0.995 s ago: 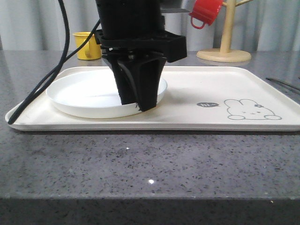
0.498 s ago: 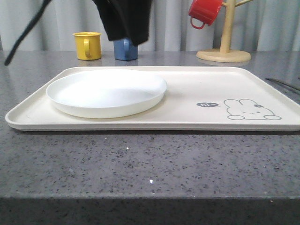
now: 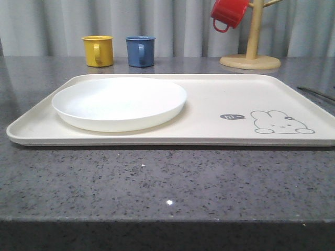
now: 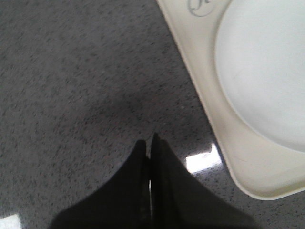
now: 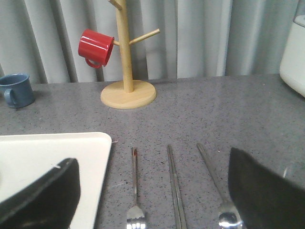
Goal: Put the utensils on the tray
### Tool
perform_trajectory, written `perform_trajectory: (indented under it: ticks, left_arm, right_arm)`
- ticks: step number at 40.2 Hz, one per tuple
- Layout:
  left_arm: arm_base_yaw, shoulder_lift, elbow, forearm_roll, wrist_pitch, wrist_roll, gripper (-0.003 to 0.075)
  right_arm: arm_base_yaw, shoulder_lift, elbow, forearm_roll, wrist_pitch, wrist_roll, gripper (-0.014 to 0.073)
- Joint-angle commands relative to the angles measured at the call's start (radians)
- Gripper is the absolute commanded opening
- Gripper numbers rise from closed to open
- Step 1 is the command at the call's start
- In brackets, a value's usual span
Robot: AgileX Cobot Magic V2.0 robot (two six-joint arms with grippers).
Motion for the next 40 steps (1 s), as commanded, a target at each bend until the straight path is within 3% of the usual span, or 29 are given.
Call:
perform_trajectory:
  ticks: [1,7,21,30,40]
  left_arm:
    - [0.088,-0.156,0.11,-0.054,-0.141,-0.011,-0.0018]
    - [0.165,-0.358,0.302,-0.054,-0.321,-0.011,-0.0018]
    - [0.147,-0.952,0.776,-0.071,-0.773,-0.004,-0.0018]
    - [0.147,-1.251,0.942,-0.071,-0.796,-0.004,-0.0018]
    - [0.147,-1.319,0.975,-0.071,-0.792,-0.004,-0.0018]
  right_arm:
    - [-0.007,0.015,-0.038,-0.011,-0.082,-0.009,0.0652]
    - [-0.007,0.015,-0.038,-0.011,-0.082,-0.009,0.0652]
    - [-0.007,0.015,-0.038,-0.011,-0.082,-0.009,0.0652]
    - [-0.007,0.015,-0.038,-0.011,-0.082,-0.009,0.0652]
    - [-0.007,0.015,-0.038,-0.011,-0.082,-0.009,0.0652]
